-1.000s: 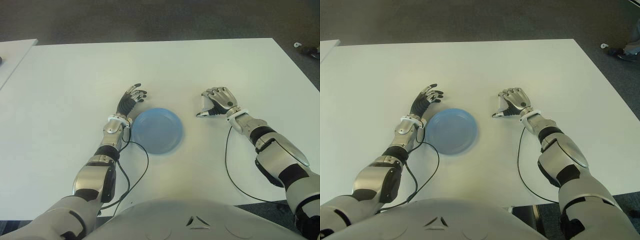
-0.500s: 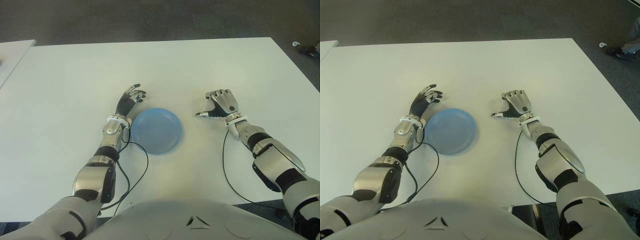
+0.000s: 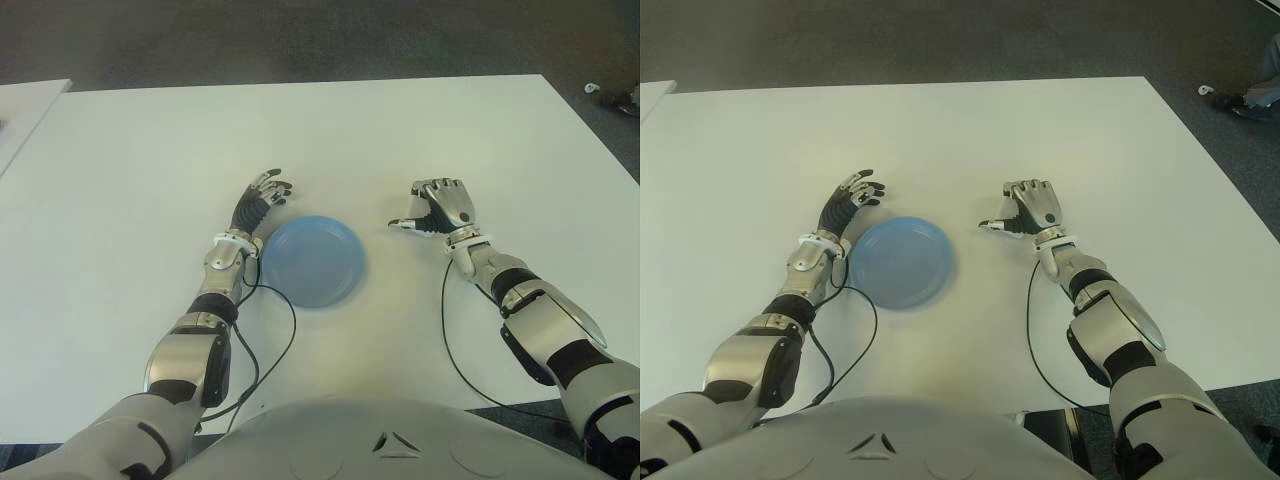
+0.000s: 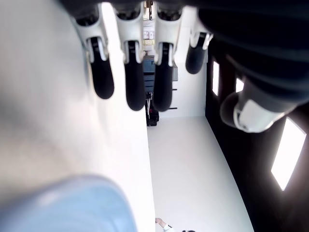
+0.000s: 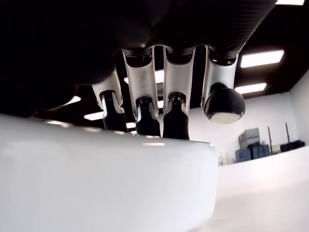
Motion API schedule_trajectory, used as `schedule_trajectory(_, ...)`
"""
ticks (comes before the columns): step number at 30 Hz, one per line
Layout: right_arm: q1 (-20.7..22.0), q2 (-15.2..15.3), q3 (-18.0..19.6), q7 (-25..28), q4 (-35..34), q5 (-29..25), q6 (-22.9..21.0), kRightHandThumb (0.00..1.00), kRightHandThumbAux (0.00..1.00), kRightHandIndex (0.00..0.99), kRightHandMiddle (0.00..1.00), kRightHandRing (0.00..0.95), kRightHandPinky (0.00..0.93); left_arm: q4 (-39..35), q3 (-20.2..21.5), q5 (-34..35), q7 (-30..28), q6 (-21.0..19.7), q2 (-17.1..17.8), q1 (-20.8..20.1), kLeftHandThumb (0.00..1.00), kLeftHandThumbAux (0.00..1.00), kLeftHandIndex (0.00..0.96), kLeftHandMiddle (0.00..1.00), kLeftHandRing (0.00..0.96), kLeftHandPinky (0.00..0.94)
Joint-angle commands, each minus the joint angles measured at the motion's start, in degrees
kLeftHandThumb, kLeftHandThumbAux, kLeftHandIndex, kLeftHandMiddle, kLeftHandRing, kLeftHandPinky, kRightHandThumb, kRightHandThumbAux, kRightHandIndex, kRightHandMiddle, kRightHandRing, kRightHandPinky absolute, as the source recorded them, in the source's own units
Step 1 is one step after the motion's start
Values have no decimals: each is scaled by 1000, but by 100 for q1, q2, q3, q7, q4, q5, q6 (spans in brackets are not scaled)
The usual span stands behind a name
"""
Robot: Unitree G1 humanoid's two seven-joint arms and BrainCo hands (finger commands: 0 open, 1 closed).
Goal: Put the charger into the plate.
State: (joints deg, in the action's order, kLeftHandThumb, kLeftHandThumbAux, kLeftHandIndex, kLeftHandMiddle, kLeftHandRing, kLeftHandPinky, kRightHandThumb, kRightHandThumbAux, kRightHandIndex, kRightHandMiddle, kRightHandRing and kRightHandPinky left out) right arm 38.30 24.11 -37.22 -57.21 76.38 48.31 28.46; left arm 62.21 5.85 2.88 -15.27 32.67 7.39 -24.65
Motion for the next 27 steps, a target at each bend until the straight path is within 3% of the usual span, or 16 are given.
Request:
schedule_trajectory(1, -109, -57, 142, 102, -7, -151, 93, 518, 771, 806, 893, 896, 886, 204, 4, -4, -126, -158, 29, 225, 0, 499, 171, 336, 333, 327)
schedule_trajectory(19, -128, -66, 221, 40, -20, -133, 49, 463, 778, 815, 898, 899, 885, 271, -13, -32, -197, -84, 41, 197, 0, 498, 159, 342, 340, 338)
schedule_trajectory(27, 98, -23, 330, 57, -149, -193, 174, 500, 769, 813, 892, 894, 879, 295, 1, -3, -224, -127, 23, 182, 0, 498, 155, 341, 345, 339)
